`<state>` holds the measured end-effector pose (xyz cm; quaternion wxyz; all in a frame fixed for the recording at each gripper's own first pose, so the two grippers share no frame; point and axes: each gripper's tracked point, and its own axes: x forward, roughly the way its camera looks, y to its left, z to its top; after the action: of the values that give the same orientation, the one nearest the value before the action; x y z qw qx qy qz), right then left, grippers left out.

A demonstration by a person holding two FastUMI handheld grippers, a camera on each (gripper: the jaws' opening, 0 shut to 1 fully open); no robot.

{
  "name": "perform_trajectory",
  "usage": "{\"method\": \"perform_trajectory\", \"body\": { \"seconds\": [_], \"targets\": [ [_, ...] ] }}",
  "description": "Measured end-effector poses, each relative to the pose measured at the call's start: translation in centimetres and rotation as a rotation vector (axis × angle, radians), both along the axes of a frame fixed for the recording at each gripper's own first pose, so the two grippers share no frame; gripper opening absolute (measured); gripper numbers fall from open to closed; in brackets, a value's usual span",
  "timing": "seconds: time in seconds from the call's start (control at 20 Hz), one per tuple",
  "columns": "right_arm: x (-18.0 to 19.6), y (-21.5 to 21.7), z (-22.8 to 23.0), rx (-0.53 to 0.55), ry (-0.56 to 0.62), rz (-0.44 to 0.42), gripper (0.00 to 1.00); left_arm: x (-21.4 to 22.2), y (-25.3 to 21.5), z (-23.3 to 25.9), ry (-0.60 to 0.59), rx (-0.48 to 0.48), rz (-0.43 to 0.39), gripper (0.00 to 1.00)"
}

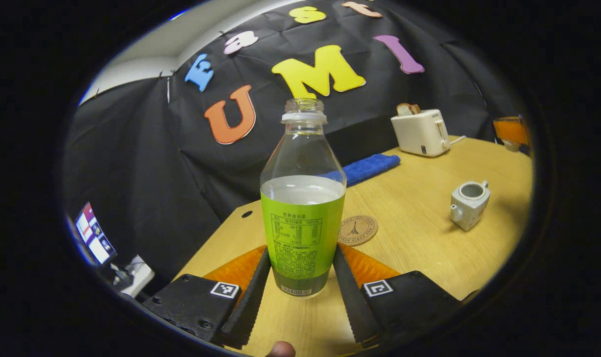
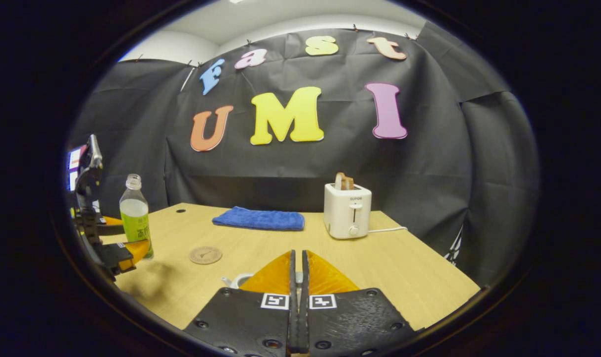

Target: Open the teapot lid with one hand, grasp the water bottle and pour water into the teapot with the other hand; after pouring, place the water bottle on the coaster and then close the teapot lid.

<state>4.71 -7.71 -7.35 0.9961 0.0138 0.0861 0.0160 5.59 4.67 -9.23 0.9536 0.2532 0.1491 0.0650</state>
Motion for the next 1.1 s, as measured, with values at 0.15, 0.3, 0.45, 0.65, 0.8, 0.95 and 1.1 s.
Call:
{"method": "perform_trajectory", "body": {
  "seconds": [0.15, 0.3, 0.45, 0.65, 0.8, 0.95, 1.1],
  "targets": [
    [0.0, -0.7, -0.3, 0.001, 0.002, 0.001, 0.01, -0.3, 0.5, 0.1, 0.028, 0.179, -0.013, 0.75],
    [-0.3, -1.6, -0.5, -0.004, 0.006, 0.000, 0.00, -0.3, -0.5, 0.0, 0.062, 0.293, -0.043, 0.75],
    [-0.5, -2.7, -0.8, -0.014, 0.012, -0.004, 0.00, 0.4, -1.6, 0.3, 0.086, 0.423, -0.079, 0.75],
    [-0.8, -4.5, -1.2, -0.018, 0.015, -0.018, 0.00, 1.1, -3.6, -0.1, 0.134, 0.553, -0.137, 0.75],
    [-0.9, -5.6, -1.5, -0.024, 0.020, -0.023, 0.00, 1.8, -4.7, -0.1, 0.153, 0.653, -0.178, 0.75],
    [-1.1, -6.1, -2.0, -0.018, 0.030, -0.021, 0.00, 2.0, -5.5, -0.4, 0.184, 0.744, -0.206, 0.75],
    [-1.2, -6.6, -2.1, -0.015, 0.029, -0.027, 0.01, 2.4, -5.7, 0.1, 0.198, 0.840, -0.219, 0.75]
  ]
}}
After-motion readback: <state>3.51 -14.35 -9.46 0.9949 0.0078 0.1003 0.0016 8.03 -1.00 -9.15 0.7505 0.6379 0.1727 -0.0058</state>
